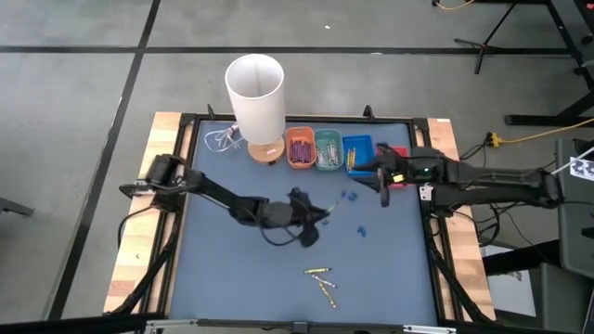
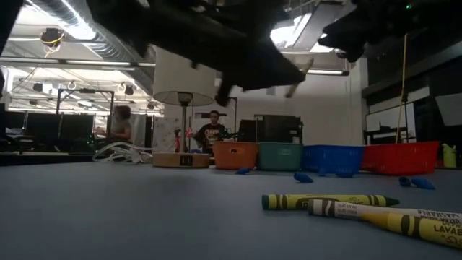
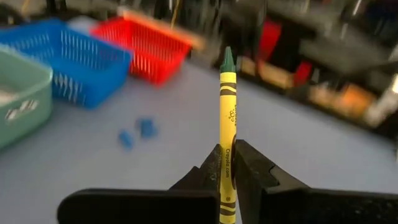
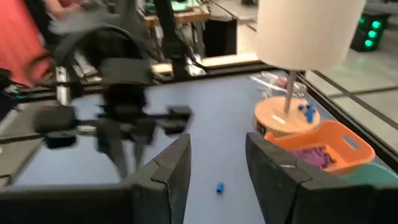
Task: Sort crayons
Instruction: Put the green crayon into the orange bin
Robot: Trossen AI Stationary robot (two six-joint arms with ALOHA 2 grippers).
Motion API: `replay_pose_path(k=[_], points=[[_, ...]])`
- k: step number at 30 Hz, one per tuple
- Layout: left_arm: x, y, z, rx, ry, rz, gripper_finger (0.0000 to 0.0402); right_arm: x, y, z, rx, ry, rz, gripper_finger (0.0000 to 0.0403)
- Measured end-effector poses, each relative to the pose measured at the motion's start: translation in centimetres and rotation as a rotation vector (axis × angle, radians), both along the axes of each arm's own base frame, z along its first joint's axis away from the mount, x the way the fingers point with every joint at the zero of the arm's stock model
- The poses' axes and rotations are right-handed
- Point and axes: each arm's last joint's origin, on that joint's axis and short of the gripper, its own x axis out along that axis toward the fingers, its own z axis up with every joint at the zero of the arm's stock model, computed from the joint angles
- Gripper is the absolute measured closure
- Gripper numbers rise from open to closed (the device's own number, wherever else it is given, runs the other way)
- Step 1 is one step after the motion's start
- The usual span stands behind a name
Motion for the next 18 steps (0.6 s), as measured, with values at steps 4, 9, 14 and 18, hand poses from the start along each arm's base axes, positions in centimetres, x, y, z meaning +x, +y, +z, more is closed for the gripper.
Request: replay_pose_path(k=[4, 9, 14, 18], points=[[1.8, 1.6, -1.2, -0.048, -0.215, 0.048, 0.0392, -0.8, 0.2, 0.7, 0.0, -0.047, 0.027, 0.0251], [5.5, 2.5, -2.4, -0.066, -0.325, 0.08, 0.0391, -1.3, 0.3, 1.1, -0.002, -0.071, 0.035, 0.0251], [10.0, 3.0, -2.8, -0.069, -0.395, 0.103, 0.0391, -1.3, 0.3, 1.1, -0.002, -0.071, 0.035, 0.0251], [12.9, 4.2, -2.6, -0.069, -0.438, 0.137, 0.0391, -1.3, 0.3, 1.1, -0.002, -0.072, 0.035, 0.0251]])
